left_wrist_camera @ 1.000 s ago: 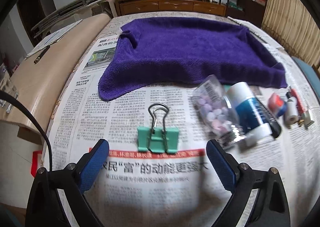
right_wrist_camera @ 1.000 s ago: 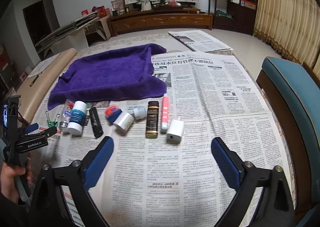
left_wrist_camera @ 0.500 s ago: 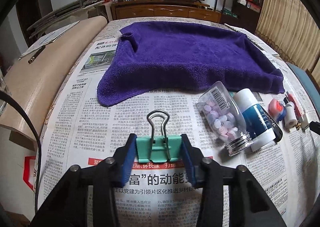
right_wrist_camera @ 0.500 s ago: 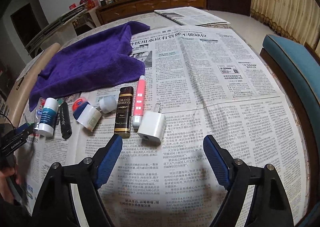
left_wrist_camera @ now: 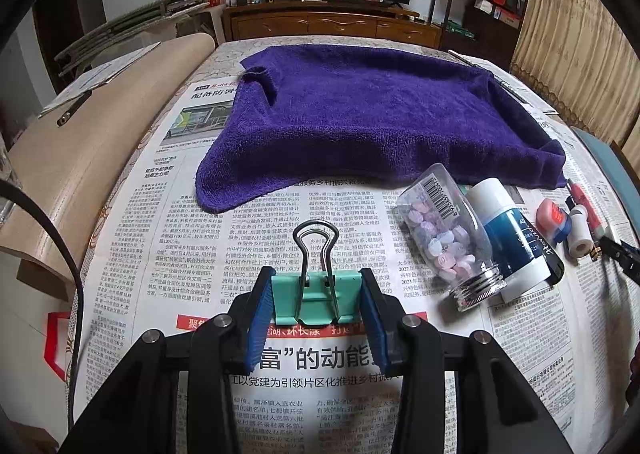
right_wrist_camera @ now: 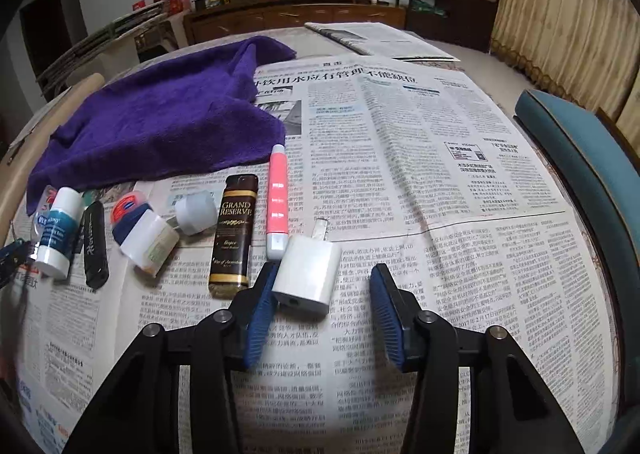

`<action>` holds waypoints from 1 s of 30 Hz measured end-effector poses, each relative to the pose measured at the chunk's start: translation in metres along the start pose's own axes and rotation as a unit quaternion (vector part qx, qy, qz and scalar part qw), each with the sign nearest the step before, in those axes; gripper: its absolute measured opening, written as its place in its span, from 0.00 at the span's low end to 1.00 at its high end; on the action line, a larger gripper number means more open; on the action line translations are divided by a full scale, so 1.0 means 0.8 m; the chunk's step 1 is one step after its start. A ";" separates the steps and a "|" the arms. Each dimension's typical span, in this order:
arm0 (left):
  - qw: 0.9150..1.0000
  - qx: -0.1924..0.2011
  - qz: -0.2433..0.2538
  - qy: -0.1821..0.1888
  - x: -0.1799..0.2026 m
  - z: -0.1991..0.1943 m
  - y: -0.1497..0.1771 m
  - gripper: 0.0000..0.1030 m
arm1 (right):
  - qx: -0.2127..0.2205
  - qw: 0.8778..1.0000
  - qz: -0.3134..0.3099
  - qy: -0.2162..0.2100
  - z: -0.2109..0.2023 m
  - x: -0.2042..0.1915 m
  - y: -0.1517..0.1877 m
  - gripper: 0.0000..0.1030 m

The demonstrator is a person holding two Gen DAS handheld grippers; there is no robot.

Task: Organize rigid objects
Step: 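Close left tool on the green binder clip while right tool grasps the white charger, then carry the binder clip and charger in both tools over the purple towel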

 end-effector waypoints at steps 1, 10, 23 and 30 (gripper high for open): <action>1.000 0.002 -0.003 0.002 0.000 -0.001 0.000 0.38 | 0.003 1.000 0.002 0.004 0.000 0.001 -0.001 0.33; 0.999 0.011 -0.020 0.030 -0.011 -0.013 0.002 0.38 | 0.008 0.999 0.030 -0.018 -0.007 0.008 -0.002 0.25; 0.997 0.042 -0.031 0.057 -0.025 -0.044 -0.023 0.38 | 0.035 0.998 0.032 -0.048 -0.049 -0.017 -0.029 0.25; 0.995 0.065 -0.027 0.073 -0.024 -0.055 -0.065 0.38 | 0.039 0.996 0.014 -0.076 -0.053 -0.062 -0.055 0.25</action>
Point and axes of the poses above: each gripper's, at about its wrist camera, not at the fingertips, and z roughly the way its jaws point, x to its right, y to its underside, the point moved 8 cm from there along z, roughly the way its jaws point, and after that the axes turned 6 degrees about z, right-handed, at the moved point
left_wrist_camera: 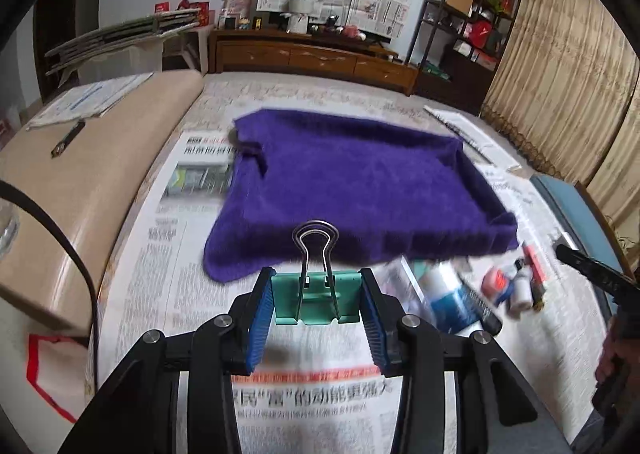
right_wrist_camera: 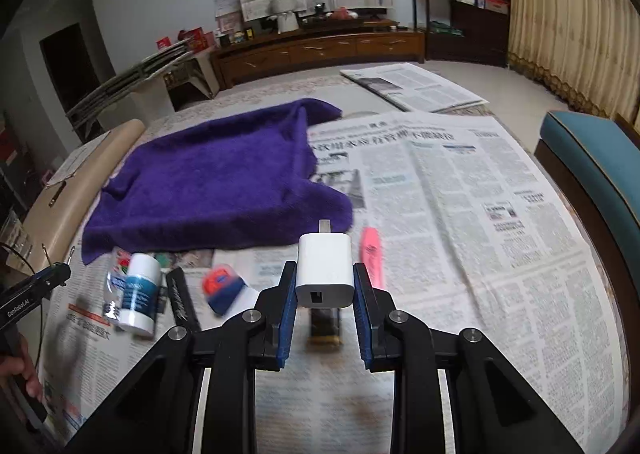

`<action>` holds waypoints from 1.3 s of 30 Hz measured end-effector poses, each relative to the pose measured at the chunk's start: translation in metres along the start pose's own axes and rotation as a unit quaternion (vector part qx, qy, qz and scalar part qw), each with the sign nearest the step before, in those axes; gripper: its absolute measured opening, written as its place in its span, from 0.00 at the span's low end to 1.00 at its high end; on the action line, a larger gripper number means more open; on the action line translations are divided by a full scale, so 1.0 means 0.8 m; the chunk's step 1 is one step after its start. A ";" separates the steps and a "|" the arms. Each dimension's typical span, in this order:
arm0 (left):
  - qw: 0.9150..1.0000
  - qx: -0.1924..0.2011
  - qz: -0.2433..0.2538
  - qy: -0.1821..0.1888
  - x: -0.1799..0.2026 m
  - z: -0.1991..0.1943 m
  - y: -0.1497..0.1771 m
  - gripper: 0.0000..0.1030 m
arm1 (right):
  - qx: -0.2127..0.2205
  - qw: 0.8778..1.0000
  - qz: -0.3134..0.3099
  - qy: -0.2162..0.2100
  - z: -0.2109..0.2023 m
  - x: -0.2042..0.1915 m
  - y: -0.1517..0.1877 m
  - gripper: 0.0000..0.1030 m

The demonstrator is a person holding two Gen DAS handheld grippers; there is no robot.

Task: Organize rigid objects
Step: 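Carry the binder clip and charger in both tools over the purple towel, then open both tools to set the clip and charger on the towel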

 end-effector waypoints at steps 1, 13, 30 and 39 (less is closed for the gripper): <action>1.000 0.002 0.001 0.001 0.000 0.002 -0.007 0.38 | 0.000 1.000 -0.002 -0.004 0.005 -0.009 -0.007 0.25; 1.000 0.010 0.023 0.008 0.022 0.068 -0.130 0.38 | -0.003 0.997 -0.005 -0.078 0.079 -0.106 -0.101 0.25; 0.994 -0.105 0.022 -0.010 0.017 0.244 -0.150 0.38 | -0.094 0.991 -0.071 -0.061 0.243 -0.168 -0.143 0.25; 0.991 -0.125 0.045 -0.035 0.016 0.248 -0.135 0.38 | -0.113 0.986 -0.108 -0.050 0.253 -0.166 -0.132 0.26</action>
Point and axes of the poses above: each gripper's, at about its wrist camera, not at the fingertips, and z roughly the way its jaws point, x to its right, y to its underside, the point moved 8 cm from there along z, roughly the way its jaws point, and after that the axes turned 6 degrees about z, right-handed, at the moved point
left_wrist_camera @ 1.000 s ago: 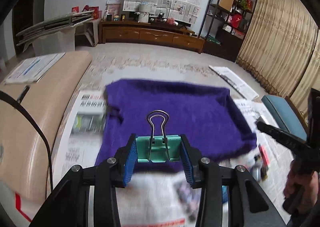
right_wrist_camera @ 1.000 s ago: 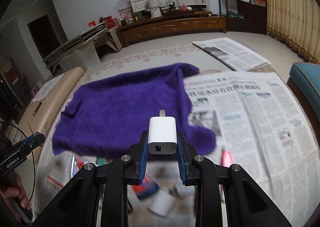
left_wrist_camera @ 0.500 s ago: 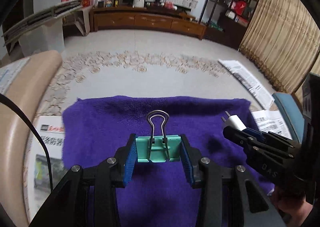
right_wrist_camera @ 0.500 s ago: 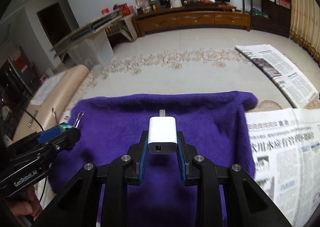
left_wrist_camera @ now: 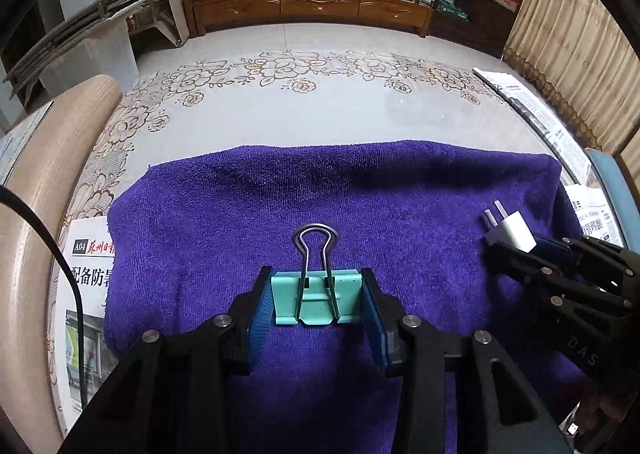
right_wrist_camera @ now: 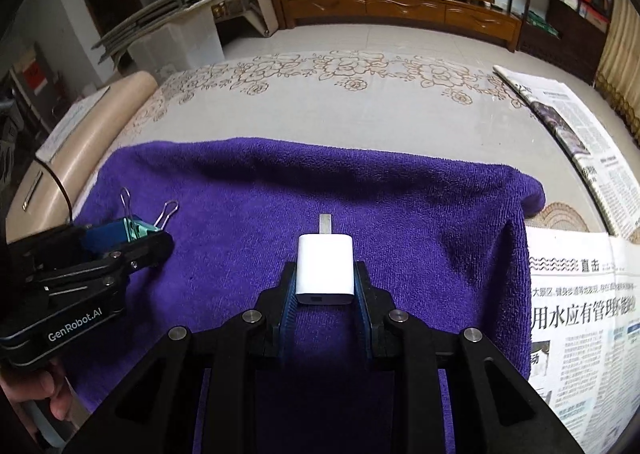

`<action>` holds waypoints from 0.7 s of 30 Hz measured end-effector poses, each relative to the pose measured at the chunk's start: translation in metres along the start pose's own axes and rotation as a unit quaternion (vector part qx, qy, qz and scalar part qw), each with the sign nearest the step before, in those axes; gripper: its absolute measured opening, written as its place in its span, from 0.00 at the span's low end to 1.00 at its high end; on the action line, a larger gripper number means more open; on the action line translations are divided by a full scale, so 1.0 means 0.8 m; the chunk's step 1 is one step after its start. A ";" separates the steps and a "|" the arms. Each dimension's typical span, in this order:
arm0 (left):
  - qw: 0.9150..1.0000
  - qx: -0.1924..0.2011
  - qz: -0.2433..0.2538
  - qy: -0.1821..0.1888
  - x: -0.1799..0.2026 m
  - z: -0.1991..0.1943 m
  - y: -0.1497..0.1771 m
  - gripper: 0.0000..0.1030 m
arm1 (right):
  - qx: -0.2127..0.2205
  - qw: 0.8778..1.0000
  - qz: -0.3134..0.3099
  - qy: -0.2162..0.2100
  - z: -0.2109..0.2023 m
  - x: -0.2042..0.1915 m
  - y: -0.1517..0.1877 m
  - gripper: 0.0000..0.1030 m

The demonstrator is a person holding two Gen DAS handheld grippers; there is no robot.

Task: Organize rigid objects
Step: 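Open both tools to set the clip and charger on the towel, then grasp the clear pill bottle with the left tool while right tool moves back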

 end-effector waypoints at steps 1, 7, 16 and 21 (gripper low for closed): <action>1.000 0.000 0.004 -0.003 0.001 0.000 0.001 0.39 | -0.001 1.000 -0.004 -0.002 0.000 0.000 0.000 0.27; 1.000 -0.011 0.017 -0.010 0.009 0.000 0.010 0.68 | -0.007 0.999 -0.035 -0.015 -0.002 -0.002 0.004 0.44; 0.998 0.030 -0.048 0.033 0.003 -0.064 0.032 0.98 | 0.024 0.998 -0.021 -0.047 -0.068 -0.002 0.016 0.70; 0.995 0.034 -0.074 0.050 0.012 -0.105 0.072 1.00 | 0.041 0.998 -0.004 -0.054 -0.133 0.001 0.039 1.00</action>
Point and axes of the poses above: each gripper's, at about its wrist camera, not at the fingertips, and z roughly the way its jaws point, x to its right, y to its underside, the point moved 8 cm from there along z, roughly the way its jaws point, and after that the axes turned 6 degrees about z, right-handed, at the moved point
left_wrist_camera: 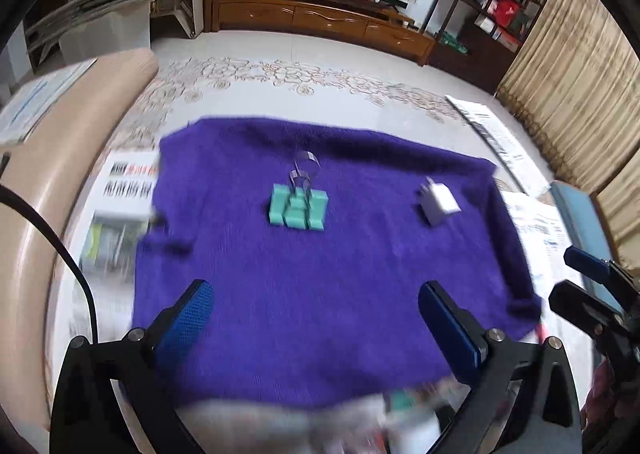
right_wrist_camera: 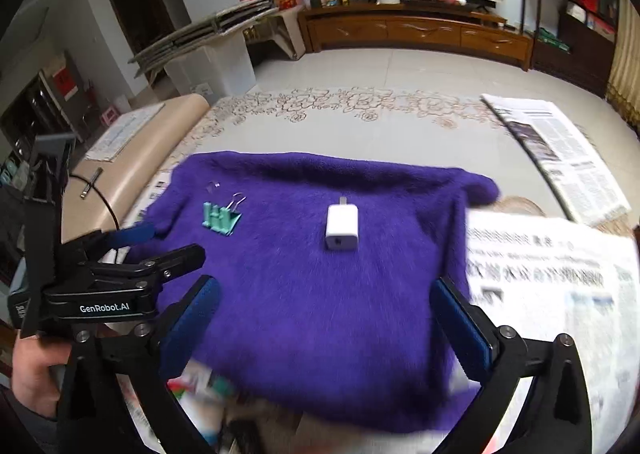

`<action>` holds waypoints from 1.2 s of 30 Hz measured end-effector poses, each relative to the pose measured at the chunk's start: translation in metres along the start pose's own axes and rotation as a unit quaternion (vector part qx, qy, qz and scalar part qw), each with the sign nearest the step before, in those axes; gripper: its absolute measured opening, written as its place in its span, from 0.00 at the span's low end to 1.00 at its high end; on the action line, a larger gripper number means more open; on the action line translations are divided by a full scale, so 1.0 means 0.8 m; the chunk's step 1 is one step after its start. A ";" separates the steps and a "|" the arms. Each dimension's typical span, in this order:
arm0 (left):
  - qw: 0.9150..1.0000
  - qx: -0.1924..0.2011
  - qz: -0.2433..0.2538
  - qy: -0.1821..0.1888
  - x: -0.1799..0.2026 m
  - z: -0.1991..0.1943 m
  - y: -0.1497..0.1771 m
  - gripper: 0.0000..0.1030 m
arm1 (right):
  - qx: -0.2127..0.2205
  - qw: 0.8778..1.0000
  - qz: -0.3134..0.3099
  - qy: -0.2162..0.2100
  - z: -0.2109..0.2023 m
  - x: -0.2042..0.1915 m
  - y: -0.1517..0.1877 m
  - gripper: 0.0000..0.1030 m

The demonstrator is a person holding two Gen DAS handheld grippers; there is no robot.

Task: Organize rigid objects
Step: 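Grasp the clear pill bottle with the left tool while right tool moves back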

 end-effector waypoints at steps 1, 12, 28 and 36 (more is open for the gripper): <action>1.000 -0.002 -0.003 0.000 0.001 -0.007 0.010 1.00 | 0.000 1.000 0.005 0.005 -0.012 0.003 0.007 1.00; 0.999 -0.032 -0.024 -0.006 0.014 -0.035 0.123 1.00 | -0.003 0.994 0.000 0.111 -0.125 0.035 0.110 1.00; 0.997 -0.050 0.029 -0.058 0.025 -0.009 0.149 1.00 | 0.005 0.994 0.111 0.018 -0.136 0.061 0.163 1.00; 0.993 -0.044 0.046 -0.098 0.040 -0.002 0.151 1.00 | -0.004 0.991 0.132 0.001 -0.142 0.053 0.168 1.00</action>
Point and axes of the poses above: each gripper's, at about its wrist camera, not at the fingertips, and z roughly the way its jaws point, x to its right, y to its underside, the point moved 8 cm from there along z, roughly the way its jaws point, and after that the axes turned 6 degrees about z, right-handed, at the moved point
